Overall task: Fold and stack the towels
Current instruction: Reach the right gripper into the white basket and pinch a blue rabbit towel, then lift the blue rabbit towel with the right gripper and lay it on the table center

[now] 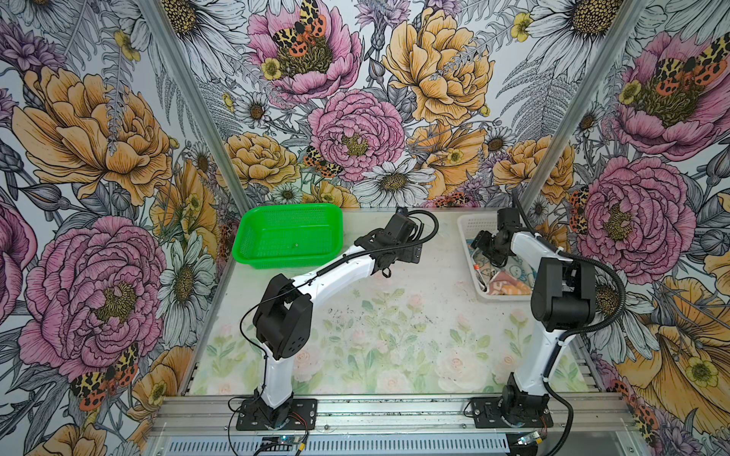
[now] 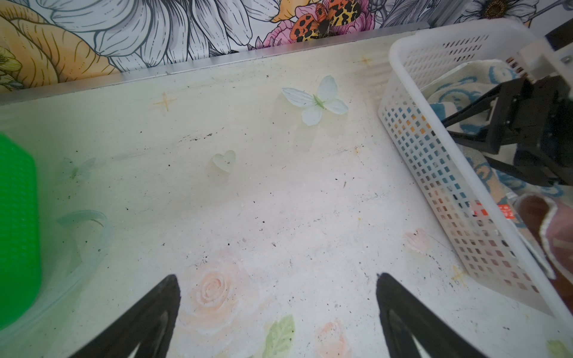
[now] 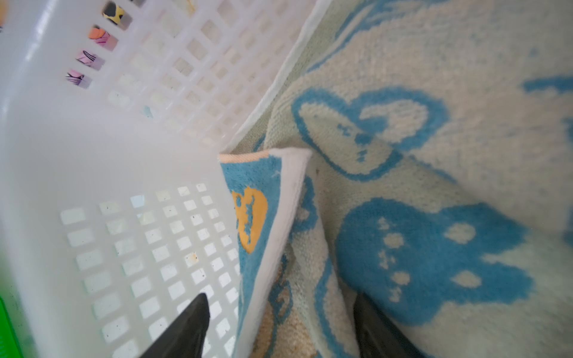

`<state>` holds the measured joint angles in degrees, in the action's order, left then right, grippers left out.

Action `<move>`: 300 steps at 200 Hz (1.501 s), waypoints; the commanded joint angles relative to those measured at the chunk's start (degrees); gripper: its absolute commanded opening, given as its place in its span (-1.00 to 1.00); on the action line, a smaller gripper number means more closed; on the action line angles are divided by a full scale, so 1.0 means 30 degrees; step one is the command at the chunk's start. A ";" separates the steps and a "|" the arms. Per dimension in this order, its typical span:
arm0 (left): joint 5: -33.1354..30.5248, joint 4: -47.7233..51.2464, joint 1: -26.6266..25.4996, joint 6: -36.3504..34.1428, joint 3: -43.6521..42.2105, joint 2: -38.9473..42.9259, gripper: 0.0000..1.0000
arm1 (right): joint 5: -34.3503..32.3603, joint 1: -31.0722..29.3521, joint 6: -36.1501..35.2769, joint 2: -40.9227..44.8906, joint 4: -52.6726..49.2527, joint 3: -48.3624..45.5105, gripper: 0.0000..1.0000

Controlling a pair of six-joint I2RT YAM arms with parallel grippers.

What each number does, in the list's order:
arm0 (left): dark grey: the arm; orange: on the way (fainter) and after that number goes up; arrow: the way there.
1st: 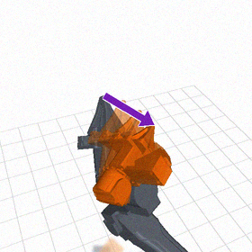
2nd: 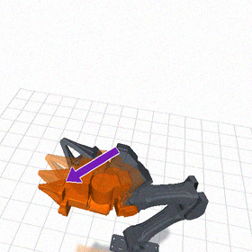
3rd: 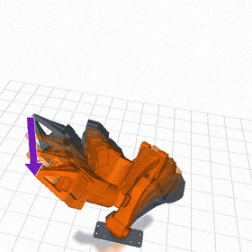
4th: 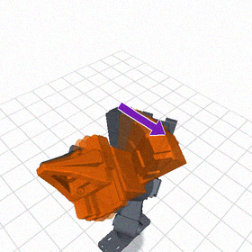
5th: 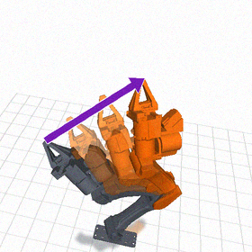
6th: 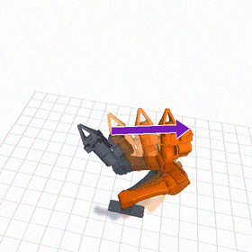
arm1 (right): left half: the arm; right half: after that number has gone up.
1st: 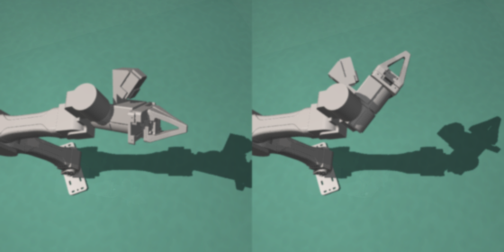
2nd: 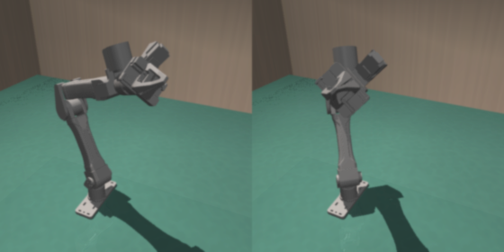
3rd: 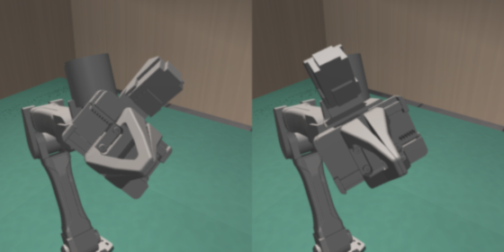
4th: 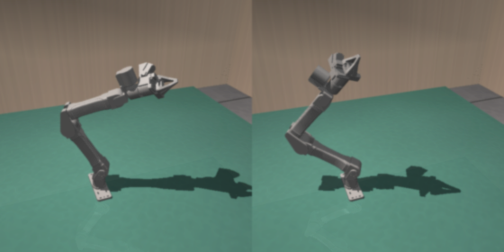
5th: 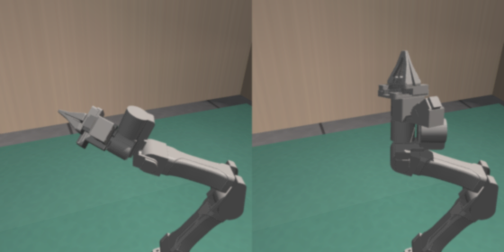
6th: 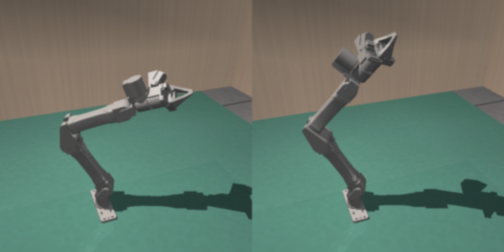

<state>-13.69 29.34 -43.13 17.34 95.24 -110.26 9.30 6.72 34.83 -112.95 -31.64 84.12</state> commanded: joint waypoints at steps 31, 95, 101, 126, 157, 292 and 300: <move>0.0999 0.0109 0.0222 -0.0156 0.0599 -0.0277 0.98 | -0.1122 -0.0014 -0.0856 0.2122 0.0103 0.0101 0.53; 0.1364 0.0120 0.0286 -0.0034 0.1351 -0.1003 0.98 | -0.0754 -0.0364 -0.0742 0.0479 0.0116 0.0576 0.37; 0.1393 0.0097 0.0314 0.0005 0.1330 -0.0975 0.98 | -0.0765 -0.0389 -0.0739 0.0255 0.0120 0.0701 0.35; 0.1427 0.0105 0.0400 0.0177 0.1156 -0.0953 0.98 | -0.0816 -0.0567 -0.0974 -0.0517 0.0086 0.1285 0.14; 0.1562 0.0131 0.0403 0.0254 0.0917 -0.0687 0.98 | -0.0706 -0.0611 -0.0888 -0.0956 0.0072 0.1842 -0.47; 0.0722 -0.0291 0.1247 0.0803 -0.2902 0.5442 0.98 | -0.1731 -0.6608 -0.1091 0.6859 -0.4161 0.7346 -1.00; 0.0038 -0.0483 0.1333 0.0894 -0.3393 0.6016 0.97 | -0.1611 -0.7450 -0.1065 0.6731 -0.4452 0.8475 -1.00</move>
<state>-10.63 29.74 -40.21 18.26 88.53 -96.84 4.78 -9.63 31.99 -93.43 -40.91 102.04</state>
